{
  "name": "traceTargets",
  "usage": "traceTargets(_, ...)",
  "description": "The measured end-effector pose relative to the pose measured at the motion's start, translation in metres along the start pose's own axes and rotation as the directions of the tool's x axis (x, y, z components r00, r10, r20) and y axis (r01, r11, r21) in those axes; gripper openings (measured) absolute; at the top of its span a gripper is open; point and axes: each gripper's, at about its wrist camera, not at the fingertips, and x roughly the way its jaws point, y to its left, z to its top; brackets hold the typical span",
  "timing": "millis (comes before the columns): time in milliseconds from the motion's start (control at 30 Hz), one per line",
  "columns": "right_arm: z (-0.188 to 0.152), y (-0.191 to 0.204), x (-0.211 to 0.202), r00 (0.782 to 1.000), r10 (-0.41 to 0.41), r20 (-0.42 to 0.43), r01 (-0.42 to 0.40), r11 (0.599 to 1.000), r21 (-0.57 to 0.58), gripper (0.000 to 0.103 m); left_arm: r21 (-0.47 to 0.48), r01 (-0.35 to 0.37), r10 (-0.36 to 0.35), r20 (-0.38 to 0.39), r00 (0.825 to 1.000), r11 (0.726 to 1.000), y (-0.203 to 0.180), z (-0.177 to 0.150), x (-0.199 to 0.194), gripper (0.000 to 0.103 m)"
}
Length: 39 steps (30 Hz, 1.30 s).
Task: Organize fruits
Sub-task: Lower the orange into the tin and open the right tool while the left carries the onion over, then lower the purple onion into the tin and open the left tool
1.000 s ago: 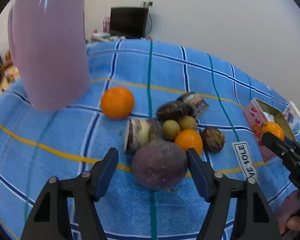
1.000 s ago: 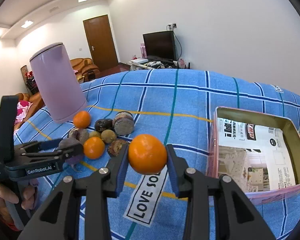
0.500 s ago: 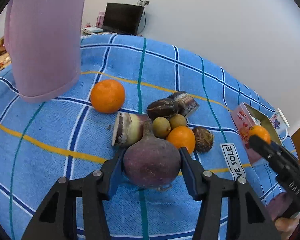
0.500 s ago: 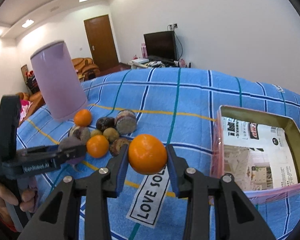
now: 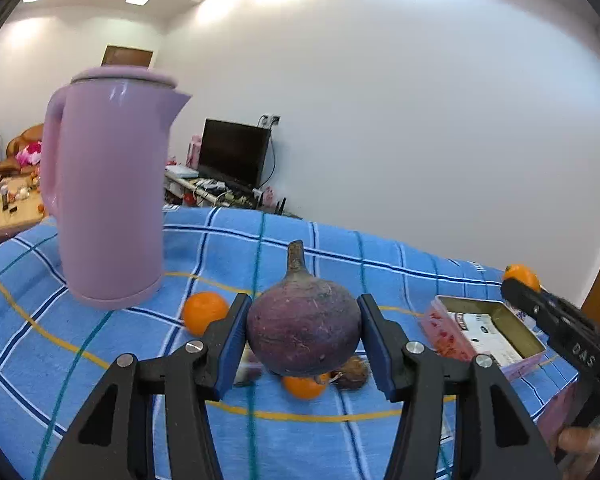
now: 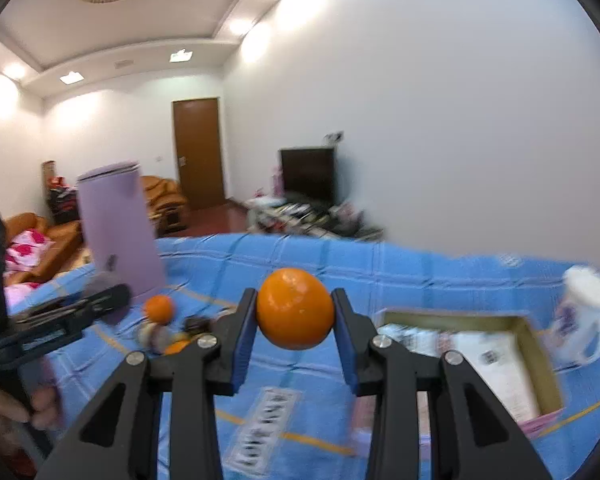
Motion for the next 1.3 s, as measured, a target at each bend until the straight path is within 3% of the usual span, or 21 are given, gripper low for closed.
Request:
traceTargets(167,-0.011,-0.04,-0.009,0.992,-0.123,-0.009,0.122,0.992,-0.039,0.04,0.069,0.029,-0.029,-0.001,1.0,0.997,-0.035,0.003,0.006,0.055)
traceTargets(400,-0.014,-0.117,-0.018,0.974,-0.226,-0.031,0.228,0.971,0.071,0.04,0.127,0.114,-0.104,-0.081,0.991,0.985,-0.108,-0.002,0.046,0.055)
traceTargets(567,-0.019,-0.149,-0.018,0.973,-0.218,-0.078,0.226,0.967,0.117,0.04,0.159,0.17,-0.151,-0.126,0.98,0.972,-0.157,-0.011,0.066,0.055)
traceTargets(700,-0.016,-0.176,-0.031,0.981,-0.187,-0.047,0.193,0.953,0.233,0.04,0.171,0.193,-0.165,-0.165,0.972,0.966,-0.19,-0.014,0.082,0.055)
traceTargets(933,-0.011,-0.188,-0.055,0.954,-0.3,0.012,0.285,0.917,0.28,0.044,0.191,0.203,-0.146,-0.272,0.951,0.96,-0.229,-0.031,0.117,0.055)
traceTargets(1033,-0.011,-0.191,-0.063,0.945,-0.327,0.025,0.305,0.904,0.301,0.056,0.215,0.184,-0.117,-0.292,0.949,0.959,-0.238,-0.036,0.125,0.055)
traceTargets(1133,-0.011,-0.189,-0.068,0.936,-0.349,0.042,0.321,0.899,0.299,0.077,0.212,0.165,-0.096,-0.303,0.948,0.963,-0.243,-0.036,0.132,0.056)
traceTargets(1233,-0.007,-0.186,-0.073,0.916,-0.394,0.077,0.359,0.889,0.285,0.103,0.226,0.166,-0.086,-0.325,0.942,0.96,-0.245,-0.041,0.137,0.056)
traceTargets(1300,-0.006,-0.183,-0.077,0.901,-0.421,0.101,0.38,0.881,0.282,0.103,0.242,0.138,-0.051,-0.332,0.942,0.96,-0.248,-0.045,0.144,0.056)
